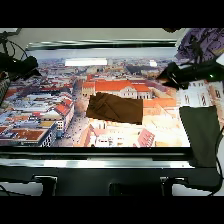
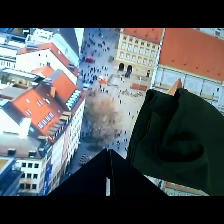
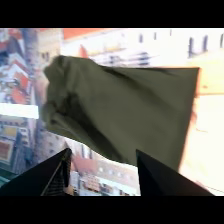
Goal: Fold the clothes and pants, and hang the long-sleeved shirts on hangers.
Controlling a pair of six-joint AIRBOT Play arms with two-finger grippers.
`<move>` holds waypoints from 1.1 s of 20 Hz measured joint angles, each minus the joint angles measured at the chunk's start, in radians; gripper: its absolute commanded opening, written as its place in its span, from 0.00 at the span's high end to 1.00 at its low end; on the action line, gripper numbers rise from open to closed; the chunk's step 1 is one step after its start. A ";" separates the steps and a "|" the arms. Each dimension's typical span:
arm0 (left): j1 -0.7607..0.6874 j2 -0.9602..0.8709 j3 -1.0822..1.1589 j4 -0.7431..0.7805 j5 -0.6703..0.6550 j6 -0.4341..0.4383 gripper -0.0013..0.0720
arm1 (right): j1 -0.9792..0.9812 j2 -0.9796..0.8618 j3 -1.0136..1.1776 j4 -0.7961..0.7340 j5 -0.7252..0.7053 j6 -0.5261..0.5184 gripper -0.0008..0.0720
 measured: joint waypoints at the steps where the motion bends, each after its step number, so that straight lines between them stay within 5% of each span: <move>1: 0.000 0.001 0.000 0.000 0.000 0.002 0.96 | -0.034 -0.003 -0.056 0.013 -0.005 -0.041 0.34; 9: 0.001 0.005 0.000 0.000 -0.003 0.005 0.96 | -0.072 -0.210 -0.400 0.227 -0.124 -0.372 0.42; 17: 0.001 0.005 0.000 0.000 -0.003 0.005 0.96 | -0.035 -0.361 -0.436 0.381 -0.181 -0.517 0.44; 19: 0.001 0.005 0.000 0.000 -0.003 0.005 0.96 | -0.012 -0.369 -0.437 0.391 -0.196 -0.534 0.59; 21: 0.001 0.005 0.000 0.000 -0.003 0.005 0.96 | 0.014 -0.374 -0.438 0.395 -0.208 -0.541 0.96; 22: 0.001 0.005 0.000 0.000 -0.003 0.005 0.96 | 0.025 -0.375 -0.438 0.396 -0.207 -0.541 0.95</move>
